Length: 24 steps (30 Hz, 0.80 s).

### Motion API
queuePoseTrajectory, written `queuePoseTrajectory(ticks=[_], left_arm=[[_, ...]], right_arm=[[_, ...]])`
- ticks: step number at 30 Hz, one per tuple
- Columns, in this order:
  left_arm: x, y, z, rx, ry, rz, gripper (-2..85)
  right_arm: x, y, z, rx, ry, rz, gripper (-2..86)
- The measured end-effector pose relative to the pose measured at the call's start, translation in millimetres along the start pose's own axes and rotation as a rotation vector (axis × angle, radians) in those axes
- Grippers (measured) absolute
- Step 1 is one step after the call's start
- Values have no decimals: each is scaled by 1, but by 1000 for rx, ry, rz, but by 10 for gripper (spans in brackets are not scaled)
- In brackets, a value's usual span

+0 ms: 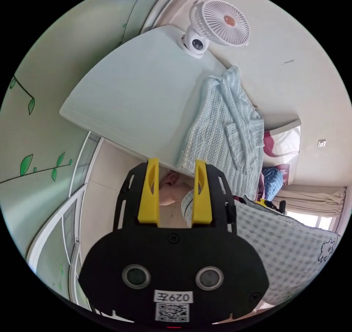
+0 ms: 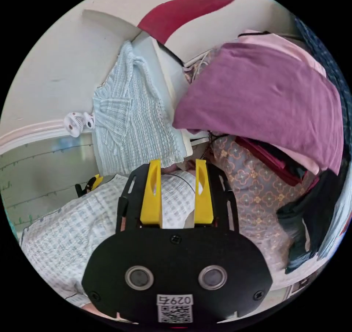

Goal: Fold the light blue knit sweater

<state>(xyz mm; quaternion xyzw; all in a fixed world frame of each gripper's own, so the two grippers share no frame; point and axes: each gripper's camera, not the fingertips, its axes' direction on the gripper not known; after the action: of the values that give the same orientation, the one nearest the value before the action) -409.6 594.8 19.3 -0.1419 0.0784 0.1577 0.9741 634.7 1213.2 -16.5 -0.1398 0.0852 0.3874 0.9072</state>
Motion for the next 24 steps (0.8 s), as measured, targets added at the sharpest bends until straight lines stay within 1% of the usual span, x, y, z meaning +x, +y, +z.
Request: queuePoseTrajectory(ticks=[2,4,6,8,11,13,16,17,19,20,22,24], left_arm=[[-13,-9,12,-67,22,16,157],[-20,-15,11,-76,-2,44,159],[-33,-22,10,-79,-17,43,163],[-46,-27,10,-89,27,29,164],[-61,-33,13,-150,91,30,165],[-65,-33,14,-156,87,48,161],[-67,-41,21,-177,111,110,138],[-69,-47,27,-190,135,122,117],[-70,-54,37,-224,157,136,61],[-71,-56,42,-235,152,144,8],[-73,-57,39,-216,110,130,-3],[-78,-56,27,-201,67,175,-7]], right_arm=[[20,-1,-5,22,-58,48,118],[36,-5,-7,23,-107,81,106],[53,-5,-14,49,-161,115,65],[61,-2,-24,82,-148,133,36],[76,3,-45,121,-189,184,16],[77,7,-59,144,-173,176,9],[71,12,-85,173,-137,138,5],[68,14,-94,180,-130,119,4],[64,16,-108,192,-128,97,3],[63,19,-117,201,-127,90,3],[60,24,-132,223,-125,83,2],[57,33,-150,240,-127,71,2]])
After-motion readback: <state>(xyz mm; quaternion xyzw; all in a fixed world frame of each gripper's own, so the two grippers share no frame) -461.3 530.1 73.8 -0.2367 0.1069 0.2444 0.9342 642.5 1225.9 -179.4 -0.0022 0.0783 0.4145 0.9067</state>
